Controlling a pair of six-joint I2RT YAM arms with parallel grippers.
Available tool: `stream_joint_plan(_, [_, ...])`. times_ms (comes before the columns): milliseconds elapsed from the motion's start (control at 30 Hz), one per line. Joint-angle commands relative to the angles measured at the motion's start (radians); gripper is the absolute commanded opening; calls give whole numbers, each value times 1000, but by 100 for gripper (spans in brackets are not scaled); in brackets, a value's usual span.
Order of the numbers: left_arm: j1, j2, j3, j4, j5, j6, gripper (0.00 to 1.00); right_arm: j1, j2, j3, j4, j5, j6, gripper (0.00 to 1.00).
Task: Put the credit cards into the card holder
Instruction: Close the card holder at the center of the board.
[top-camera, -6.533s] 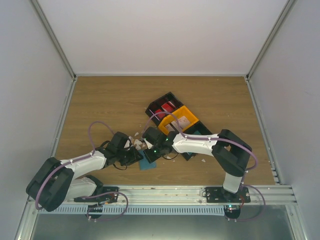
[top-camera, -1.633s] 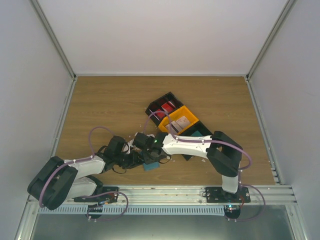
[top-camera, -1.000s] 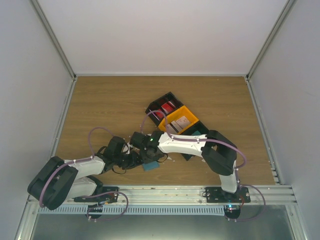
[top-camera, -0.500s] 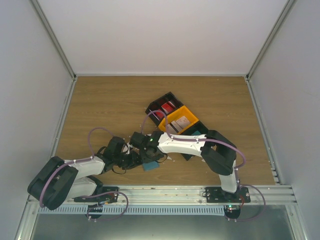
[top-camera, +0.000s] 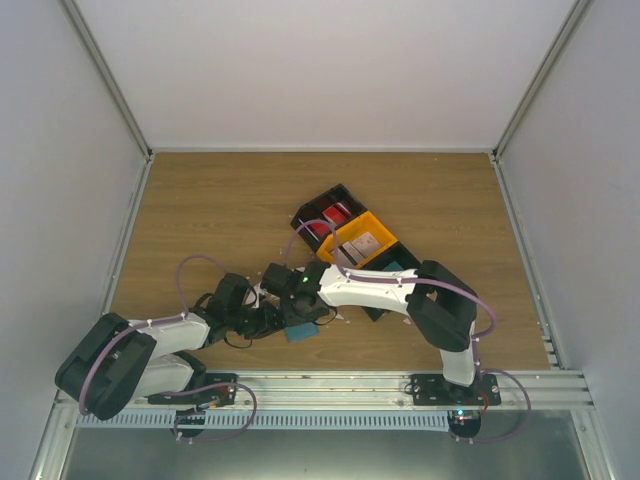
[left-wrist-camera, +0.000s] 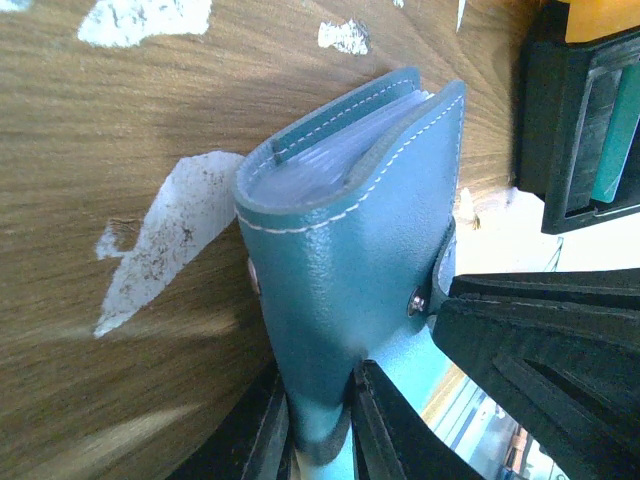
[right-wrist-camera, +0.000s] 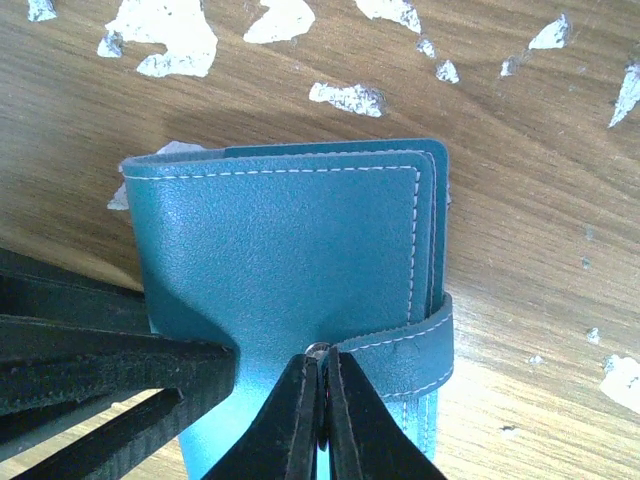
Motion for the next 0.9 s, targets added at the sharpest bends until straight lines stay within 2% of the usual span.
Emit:
stream_joint_plan(0, [2,5,-20,9,-17,9,18,12,-38,-11,9,-17,16,6])
stream_joint_plan(133, [3,5,-20,8,-18,10,18,12,-35,-9,8,-17,14,11])
stream_joint_plan(300, [3,5,-20,8,-19,11,18,13,-37,-8,-2,-14,19,11])
stream_joint_plan(367, [3,5,-20,8,-19,11,18,12,-42,-8,-4,-11,23,9])
stream_joint_plan(467, [3,3,-20,8,-18,11,18,13,-42,-10,-6,-11,22,1])
stream_joint_plan(867, [2,1,-21,5,-19,13,18,12,-38,-22,7,34,25,1])
